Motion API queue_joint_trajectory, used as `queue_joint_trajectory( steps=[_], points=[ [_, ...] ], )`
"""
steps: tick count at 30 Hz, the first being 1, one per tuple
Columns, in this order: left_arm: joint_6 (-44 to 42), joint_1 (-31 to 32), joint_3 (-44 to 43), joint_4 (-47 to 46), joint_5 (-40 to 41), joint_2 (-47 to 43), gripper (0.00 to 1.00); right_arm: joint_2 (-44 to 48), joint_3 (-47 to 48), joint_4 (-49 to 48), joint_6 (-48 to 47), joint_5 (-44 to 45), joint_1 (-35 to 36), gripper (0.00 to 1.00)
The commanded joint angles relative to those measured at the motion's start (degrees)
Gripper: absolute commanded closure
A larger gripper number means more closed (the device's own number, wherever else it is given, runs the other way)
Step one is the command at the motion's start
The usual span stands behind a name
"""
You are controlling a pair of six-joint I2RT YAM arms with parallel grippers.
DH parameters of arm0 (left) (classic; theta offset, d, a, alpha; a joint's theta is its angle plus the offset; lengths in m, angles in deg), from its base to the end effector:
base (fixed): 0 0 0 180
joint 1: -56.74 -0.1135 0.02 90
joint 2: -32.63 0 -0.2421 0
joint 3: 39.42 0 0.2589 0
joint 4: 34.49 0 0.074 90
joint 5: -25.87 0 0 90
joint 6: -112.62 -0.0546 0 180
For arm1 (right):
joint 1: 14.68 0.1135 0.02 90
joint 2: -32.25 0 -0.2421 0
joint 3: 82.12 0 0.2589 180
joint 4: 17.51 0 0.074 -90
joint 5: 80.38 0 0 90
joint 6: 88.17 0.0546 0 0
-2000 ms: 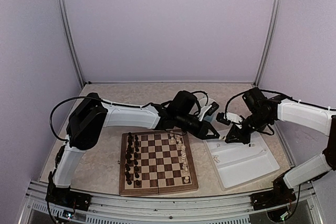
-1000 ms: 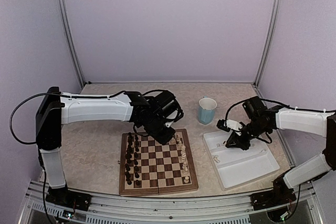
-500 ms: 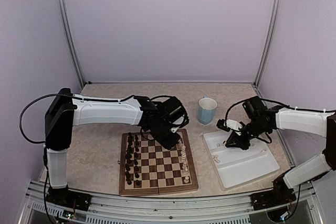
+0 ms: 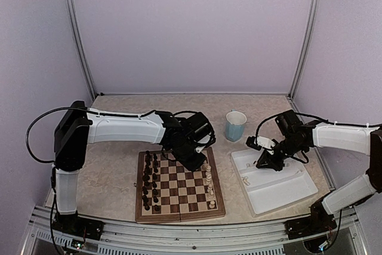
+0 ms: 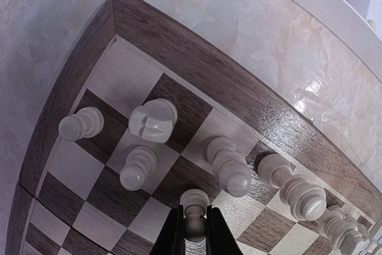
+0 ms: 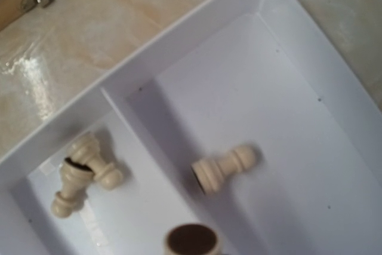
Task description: Set up the chess pieces on the board
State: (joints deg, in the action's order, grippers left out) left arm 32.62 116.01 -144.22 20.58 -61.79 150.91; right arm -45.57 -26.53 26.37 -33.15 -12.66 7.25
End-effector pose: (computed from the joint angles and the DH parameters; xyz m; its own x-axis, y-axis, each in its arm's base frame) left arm 0.2234 -0.3715 0.1467 -0.6162 0.6970 -0.3667 0.7557 0.6544 -0.0261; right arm 0.2325 0.1159 0.1383 -0.4152 -0.7390 -0.5306 -0.8861 0.4606 0.0519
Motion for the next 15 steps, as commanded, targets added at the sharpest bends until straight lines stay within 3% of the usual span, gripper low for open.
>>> queue_joint_trajectory(
  steps=[1, 15],
  points=[
    [-0.4, 0.3, -1.7, 0.0, -0.1, 1.4, 0.87, -0.6, -0.7, -0.5, 0.2, -0.9, -0.4, 0.96],
    [0.0, 0.3, -2.2, 0.2, 0.4, 1.7, 0.78, -0.9, -0.7, -0.4, 0.2, -0.9, -0.4, 0.96]
  ],
)
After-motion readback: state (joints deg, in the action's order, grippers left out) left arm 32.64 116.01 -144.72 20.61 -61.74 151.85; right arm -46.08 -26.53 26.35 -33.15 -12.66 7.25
